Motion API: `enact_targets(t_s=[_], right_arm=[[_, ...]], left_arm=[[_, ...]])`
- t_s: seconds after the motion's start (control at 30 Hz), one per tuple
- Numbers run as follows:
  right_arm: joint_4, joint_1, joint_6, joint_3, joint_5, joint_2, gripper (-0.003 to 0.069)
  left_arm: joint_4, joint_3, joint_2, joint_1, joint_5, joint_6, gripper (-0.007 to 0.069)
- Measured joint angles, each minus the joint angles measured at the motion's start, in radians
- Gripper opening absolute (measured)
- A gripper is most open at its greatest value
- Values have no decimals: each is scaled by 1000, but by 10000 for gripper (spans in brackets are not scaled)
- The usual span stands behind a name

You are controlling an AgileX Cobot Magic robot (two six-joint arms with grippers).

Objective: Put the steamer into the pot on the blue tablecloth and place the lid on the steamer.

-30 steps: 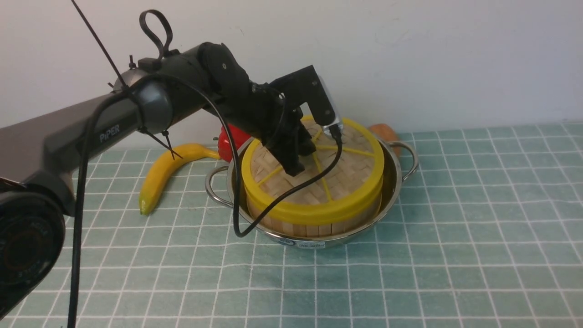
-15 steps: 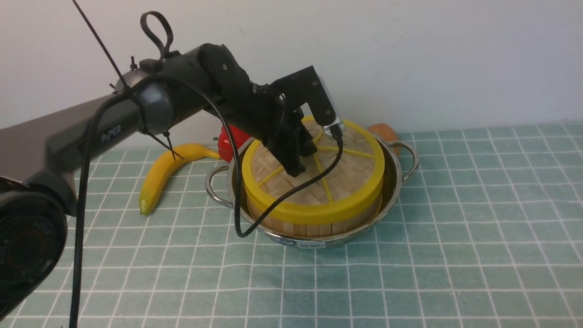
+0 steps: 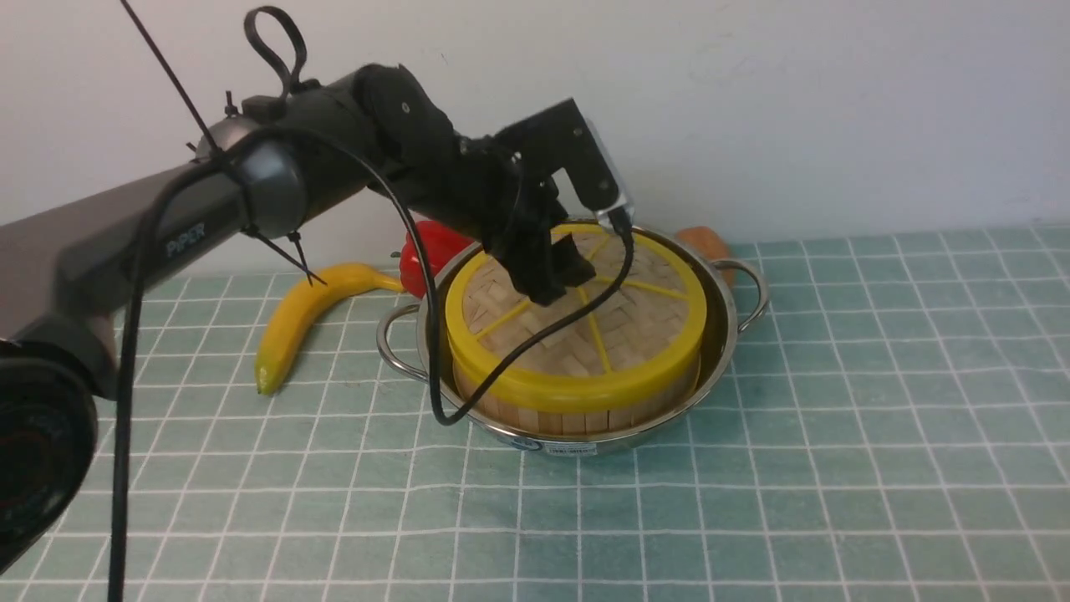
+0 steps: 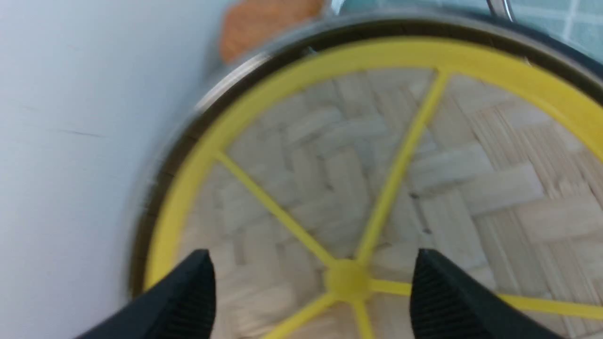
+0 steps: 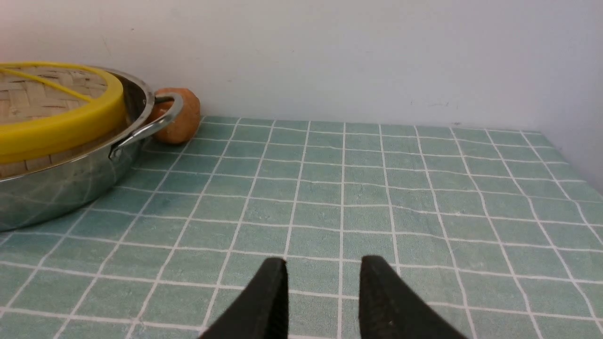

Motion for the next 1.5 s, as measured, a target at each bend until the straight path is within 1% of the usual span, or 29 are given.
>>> enact_targets(t_s=[0.2,0.5,0.53,0.67,0.77,1.1,1.37,1.43,1.47,1.5], right_arm=[[0,0,0,0,-2,0,240],[0,0,0,0,-3,0,240],[0,0,0,0,-3,0,240],[0,0,0,0,-3,0,240],[3,0,0,0,-3,0,240],[3,0,0,0,-3,0,240],[3,0,0,0,-3,0,240],[3,0,0,0,-3,0,240],[3,0,0,0,-3,0,240],[3,0,0,0,-3,0,240]], left_arm=[[-2,-8,-26,0,-20,-54,517],[0,-8,56,0,-51,-58,433],[-1,-8,72,0,-59,-59,413],[-8,-8,92,-6,-79,-61,381],[-8,-8,94,-8,-81,-63,370],[11,-7,66,-8,-64,-68,368],[24,-7,-27,-7,-43,-71,365],[28,-7,-117,1,-8,-114,365],[28,-7,-124,1,-7,-118,365],[28,-7,-183,7,-4,-154,365]])
